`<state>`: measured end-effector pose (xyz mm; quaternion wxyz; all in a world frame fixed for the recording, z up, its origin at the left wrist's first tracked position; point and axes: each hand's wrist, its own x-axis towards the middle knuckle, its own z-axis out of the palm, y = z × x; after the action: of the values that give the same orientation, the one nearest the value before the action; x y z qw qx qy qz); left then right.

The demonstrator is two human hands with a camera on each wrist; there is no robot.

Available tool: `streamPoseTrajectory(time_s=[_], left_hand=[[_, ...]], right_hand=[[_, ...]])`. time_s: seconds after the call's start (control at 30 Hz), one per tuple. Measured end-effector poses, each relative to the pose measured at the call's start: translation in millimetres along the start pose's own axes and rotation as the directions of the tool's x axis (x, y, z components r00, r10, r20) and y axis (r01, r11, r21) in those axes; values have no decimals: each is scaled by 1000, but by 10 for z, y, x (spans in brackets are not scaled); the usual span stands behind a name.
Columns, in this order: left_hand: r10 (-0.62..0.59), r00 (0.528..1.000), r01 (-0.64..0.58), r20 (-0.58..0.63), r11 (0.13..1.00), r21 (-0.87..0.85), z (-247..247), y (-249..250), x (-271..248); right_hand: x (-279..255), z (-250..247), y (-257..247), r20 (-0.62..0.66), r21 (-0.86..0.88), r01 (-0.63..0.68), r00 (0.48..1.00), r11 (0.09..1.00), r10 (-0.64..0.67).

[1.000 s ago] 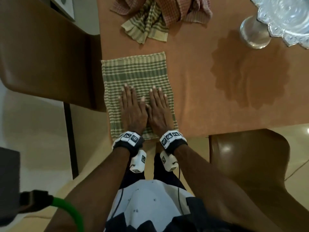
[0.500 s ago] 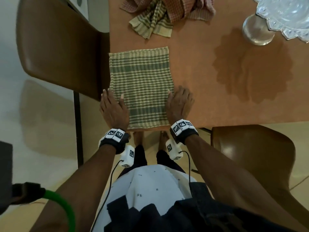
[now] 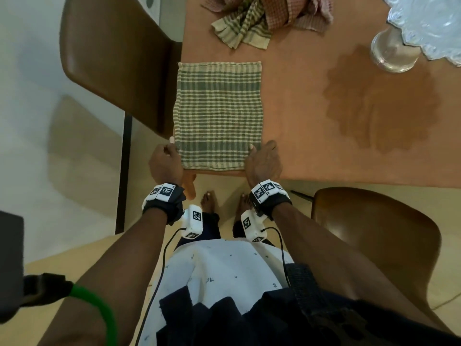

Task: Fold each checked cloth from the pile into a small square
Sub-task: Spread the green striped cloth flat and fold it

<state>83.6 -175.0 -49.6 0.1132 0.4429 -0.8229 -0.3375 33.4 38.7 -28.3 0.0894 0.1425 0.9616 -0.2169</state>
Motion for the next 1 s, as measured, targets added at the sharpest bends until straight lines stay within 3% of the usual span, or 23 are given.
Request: streamPoseTrajectory(time_s=[0.13, 0.4, 0.57, 0.63, 0.77, 0.9, 1.0], left_hand=[[-59, 993, 67, 104, 995, -78, -46, -15, -61], [-121, 953, 139, 277, 989, -46, -132, -66, 46], [-186, 913, 271, 362, 942, -199, -223, -76, 116], [-145, 916, 250, 375, 935, -251, -290, -32, 104], [53, 927, 58, 372, 958, -282, -428, 44, 141], [88, 861, 132, 500, 912, -387, -500, 110, 304], [82, 763, 263, 642, 867, -423, -561, 298, 437]], right_hand=[[-55, -30, 76, 8, 45, -16, 1000, 999, 16], [-130, -175, 243, 14, 253, 55, 998, 966, -61], [-100, -217, 272, -30, 359, 41, 999, 932, -33], [-101, -220, 265, -77, 374, 62, 996, 925, -35], [-120, -309, 199, -147, 399, 102, 988, 911, -47], [-41, -365, 112, -72, 696, 16, 996, 717, 47], [58, -439, -37, 30, 800, -91, 993, 593, 111]])
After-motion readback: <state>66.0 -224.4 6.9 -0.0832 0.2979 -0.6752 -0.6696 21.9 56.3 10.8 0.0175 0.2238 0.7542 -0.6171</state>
